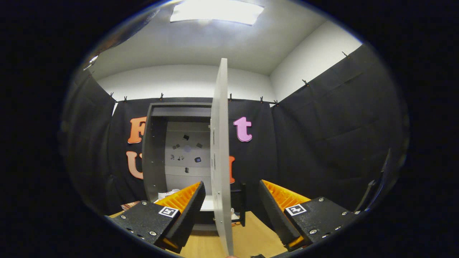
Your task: Open the shoe cabinet door, grab the shoes and put them into the shoe cabinet, then close the shoe cabinet door.
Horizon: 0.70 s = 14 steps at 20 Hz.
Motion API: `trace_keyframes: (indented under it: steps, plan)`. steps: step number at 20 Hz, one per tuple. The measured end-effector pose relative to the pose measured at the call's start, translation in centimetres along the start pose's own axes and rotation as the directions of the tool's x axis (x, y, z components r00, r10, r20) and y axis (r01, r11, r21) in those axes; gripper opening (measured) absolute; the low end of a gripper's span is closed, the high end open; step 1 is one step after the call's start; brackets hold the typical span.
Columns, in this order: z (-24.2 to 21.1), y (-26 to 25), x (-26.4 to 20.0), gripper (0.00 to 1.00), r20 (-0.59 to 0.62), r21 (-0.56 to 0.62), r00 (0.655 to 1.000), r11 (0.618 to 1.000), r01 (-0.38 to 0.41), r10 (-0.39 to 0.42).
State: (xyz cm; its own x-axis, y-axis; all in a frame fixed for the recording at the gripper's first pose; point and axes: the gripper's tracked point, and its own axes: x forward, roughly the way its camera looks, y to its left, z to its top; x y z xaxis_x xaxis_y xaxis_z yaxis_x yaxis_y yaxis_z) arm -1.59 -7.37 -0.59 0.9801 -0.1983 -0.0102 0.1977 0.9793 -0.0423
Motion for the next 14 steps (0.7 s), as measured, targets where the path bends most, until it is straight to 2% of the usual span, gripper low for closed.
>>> trace_keyframes:
  steps: [3, 7, 9, 11, 14]
  plan:
    - [-2.5, -3.0, 0.5, 0.93, -0.057, -0.006, 0.998, 1.000, 0.028, -0.029]
    - [-5.6, -4.5, 2.8, 0.93, -0.129, 0.029, 0.992, 1.000, 0.006, -0.002]
    - [-7.6, -4.4, 4.1, 0.93, -0.178, 0.056, 0.983, 0.998, -0.029, 0.038]
    - [-8.7, -3.0, 4.6, 0.93, -0.206, 0.101, 0.972, 0.990, -0.097, 0.116]
    - [-9.6, -3.3, 5.4, 0.92, -0.214, 0.141, 0.965, 0.982, -0.123, 0.152]
